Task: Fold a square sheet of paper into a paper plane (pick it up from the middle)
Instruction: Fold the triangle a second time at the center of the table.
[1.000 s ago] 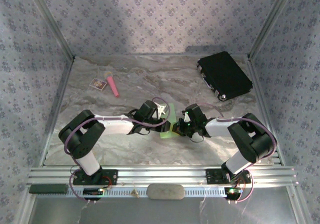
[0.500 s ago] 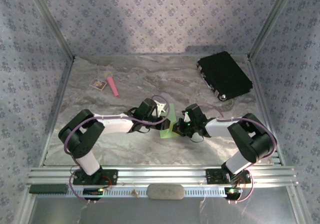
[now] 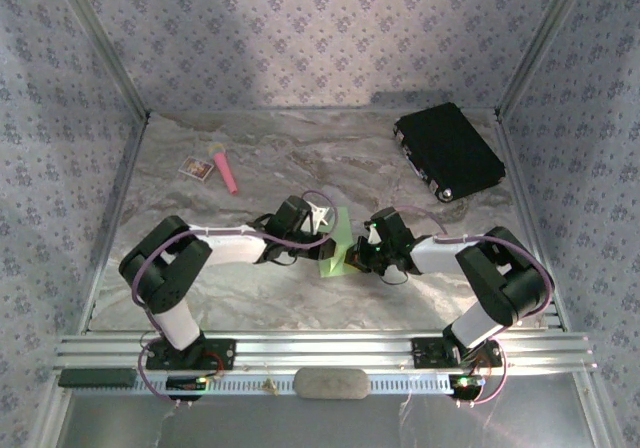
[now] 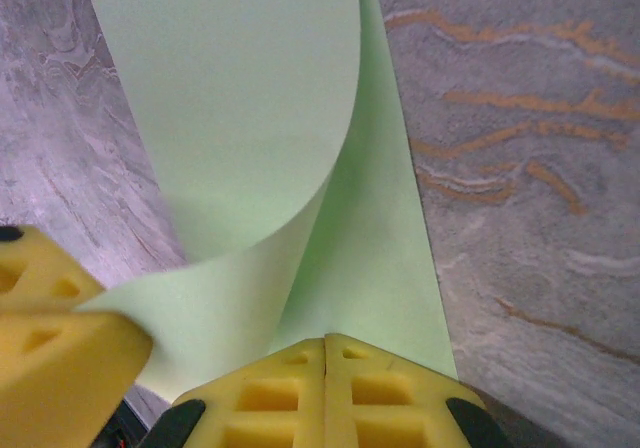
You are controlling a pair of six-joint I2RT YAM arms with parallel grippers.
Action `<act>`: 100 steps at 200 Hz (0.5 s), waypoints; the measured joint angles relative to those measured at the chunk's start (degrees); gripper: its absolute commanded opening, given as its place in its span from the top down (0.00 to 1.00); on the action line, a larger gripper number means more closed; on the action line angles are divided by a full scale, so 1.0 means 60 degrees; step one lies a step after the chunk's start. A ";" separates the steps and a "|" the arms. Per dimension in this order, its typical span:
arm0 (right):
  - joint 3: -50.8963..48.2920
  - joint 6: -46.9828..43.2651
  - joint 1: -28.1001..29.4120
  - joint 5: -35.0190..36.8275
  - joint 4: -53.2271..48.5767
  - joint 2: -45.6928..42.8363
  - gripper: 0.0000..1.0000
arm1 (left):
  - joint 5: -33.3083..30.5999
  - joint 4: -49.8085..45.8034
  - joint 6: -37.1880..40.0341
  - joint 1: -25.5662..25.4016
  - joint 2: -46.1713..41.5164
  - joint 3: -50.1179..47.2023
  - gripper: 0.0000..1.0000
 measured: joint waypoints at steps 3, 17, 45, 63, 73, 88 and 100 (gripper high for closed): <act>0.0000 -0.0004 -0.0007 0.0004 -0.0007 -0.0007 1.00 | -0.0007 -0.0018 0.0025 0.0029 0.0004 0.0000 1.00; 0.0000 -0.0033 -0.0022 0.0004 -0.0073 -0.0033 1.00 | -0.0007 -0.0164 0.0168 0.0135 0.0113 0.0109 1.00; 0.0004 -0.0102 -0.0040 0.0004 -0.0142 -0.0055 1.00 | -0.0011 -0.0237 0.0361 0.0288 0.0288 0.0240 1.00; 0.0004 -0.0109 -0.0051 0.0004 -0.0193 -0.0087 1.00 | -0.0036 -0.0277 0.0463 0.0361 0.0317 0.0259 1.00; 0.0004 -0.0113 -0.0066 0.0004 -0.0211 -0.0087 1.00 | -0.0047 -0.0346 0.0546 0.0401 0.0357 0.0306 1.00; 0.0004 -0.0142 -0.0069 0.0004 -0.0222 -0.0102 1.00 | -0.0113 -0.0510 0.0696 0.0408 0.0455 0.0430 1.00; 0.0004 -0.0171 -0.0069 0.0004 -0.0240 -0.0102 1.00 | -0.0168 -0.0612 0.0805 0.0412 0.0528 0.0514 1.00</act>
